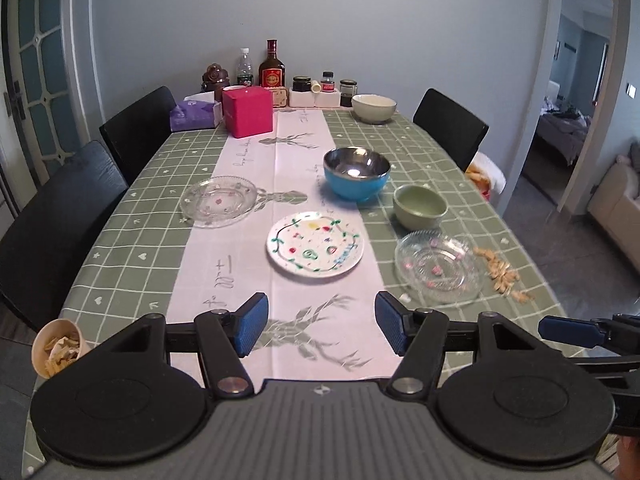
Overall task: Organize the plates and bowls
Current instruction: 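Move both grippers to the blue bowl and grasp its rim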
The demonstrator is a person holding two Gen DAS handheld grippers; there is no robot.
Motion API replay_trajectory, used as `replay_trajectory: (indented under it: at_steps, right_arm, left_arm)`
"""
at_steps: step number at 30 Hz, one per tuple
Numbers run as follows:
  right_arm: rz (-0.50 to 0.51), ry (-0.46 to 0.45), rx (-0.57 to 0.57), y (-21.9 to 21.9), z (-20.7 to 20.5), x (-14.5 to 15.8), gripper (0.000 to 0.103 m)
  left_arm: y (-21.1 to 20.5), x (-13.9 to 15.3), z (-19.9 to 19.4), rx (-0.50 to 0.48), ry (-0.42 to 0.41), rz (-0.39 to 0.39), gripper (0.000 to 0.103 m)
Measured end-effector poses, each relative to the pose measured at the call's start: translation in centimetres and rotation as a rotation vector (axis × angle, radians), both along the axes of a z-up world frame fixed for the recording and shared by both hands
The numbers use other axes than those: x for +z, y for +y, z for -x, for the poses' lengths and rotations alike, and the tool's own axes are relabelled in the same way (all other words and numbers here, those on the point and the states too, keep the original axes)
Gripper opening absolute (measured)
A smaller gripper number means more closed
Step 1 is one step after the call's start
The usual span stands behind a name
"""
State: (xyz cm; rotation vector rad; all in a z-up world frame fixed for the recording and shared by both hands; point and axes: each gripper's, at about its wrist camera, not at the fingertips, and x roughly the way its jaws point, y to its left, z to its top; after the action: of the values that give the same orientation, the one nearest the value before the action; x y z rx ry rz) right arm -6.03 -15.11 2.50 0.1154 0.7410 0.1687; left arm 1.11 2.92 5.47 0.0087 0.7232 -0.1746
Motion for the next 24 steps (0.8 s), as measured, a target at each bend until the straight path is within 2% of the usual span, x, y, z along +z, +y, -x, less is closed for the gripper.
replay_trajectory:
  at_steps: [5,9,12,15,18,21,24]
  right_arm:
    - [-0.033,-0.044,-0.039,-2.4,-1.9,2.6,0.061]
    - [-0.063,-0.049,-0.08,-4.2,-4.6,3.9,0.061]
    - [-0.121,-0.021,-0.112,-5.7,-7.7,4.3,0.061]
    - [-0.224,0.024,-0.136,-7.3,-11.6,4.2,0.061]
    - [-0.239,0.026,-0.177,-7.9,-15.6,3.9,0.06]
    - [-0.282,0.078,-0.177,-8.7,-20.2,3.4,0.06]
    - [-0.306,0.109,-0.203,-9.0,-24.5,2.4,0.06]
  left_arm:
    - [0.1,1.8,-2.3,0.012,0.004,0.057,0.072]
    - [-0.3,2.5,-4.5,0.025,-0.009,0.053,0.073]
    - [-0.4,2.5,-7.1,0.032,0.016,0.058,0.073]
    - [-0.5,2.0,-10.2,0.046,0.032,0.06,0.073]
    - [-0.3,1.0,-13.9,0.101,0.05,0.075,0.073]
    - [0.2,-0.4,-18.0,0.165,0.075,0.104,0.073]
    - [0.0,-1.8,-22.2,0.159,0.041,0.08,0.073]
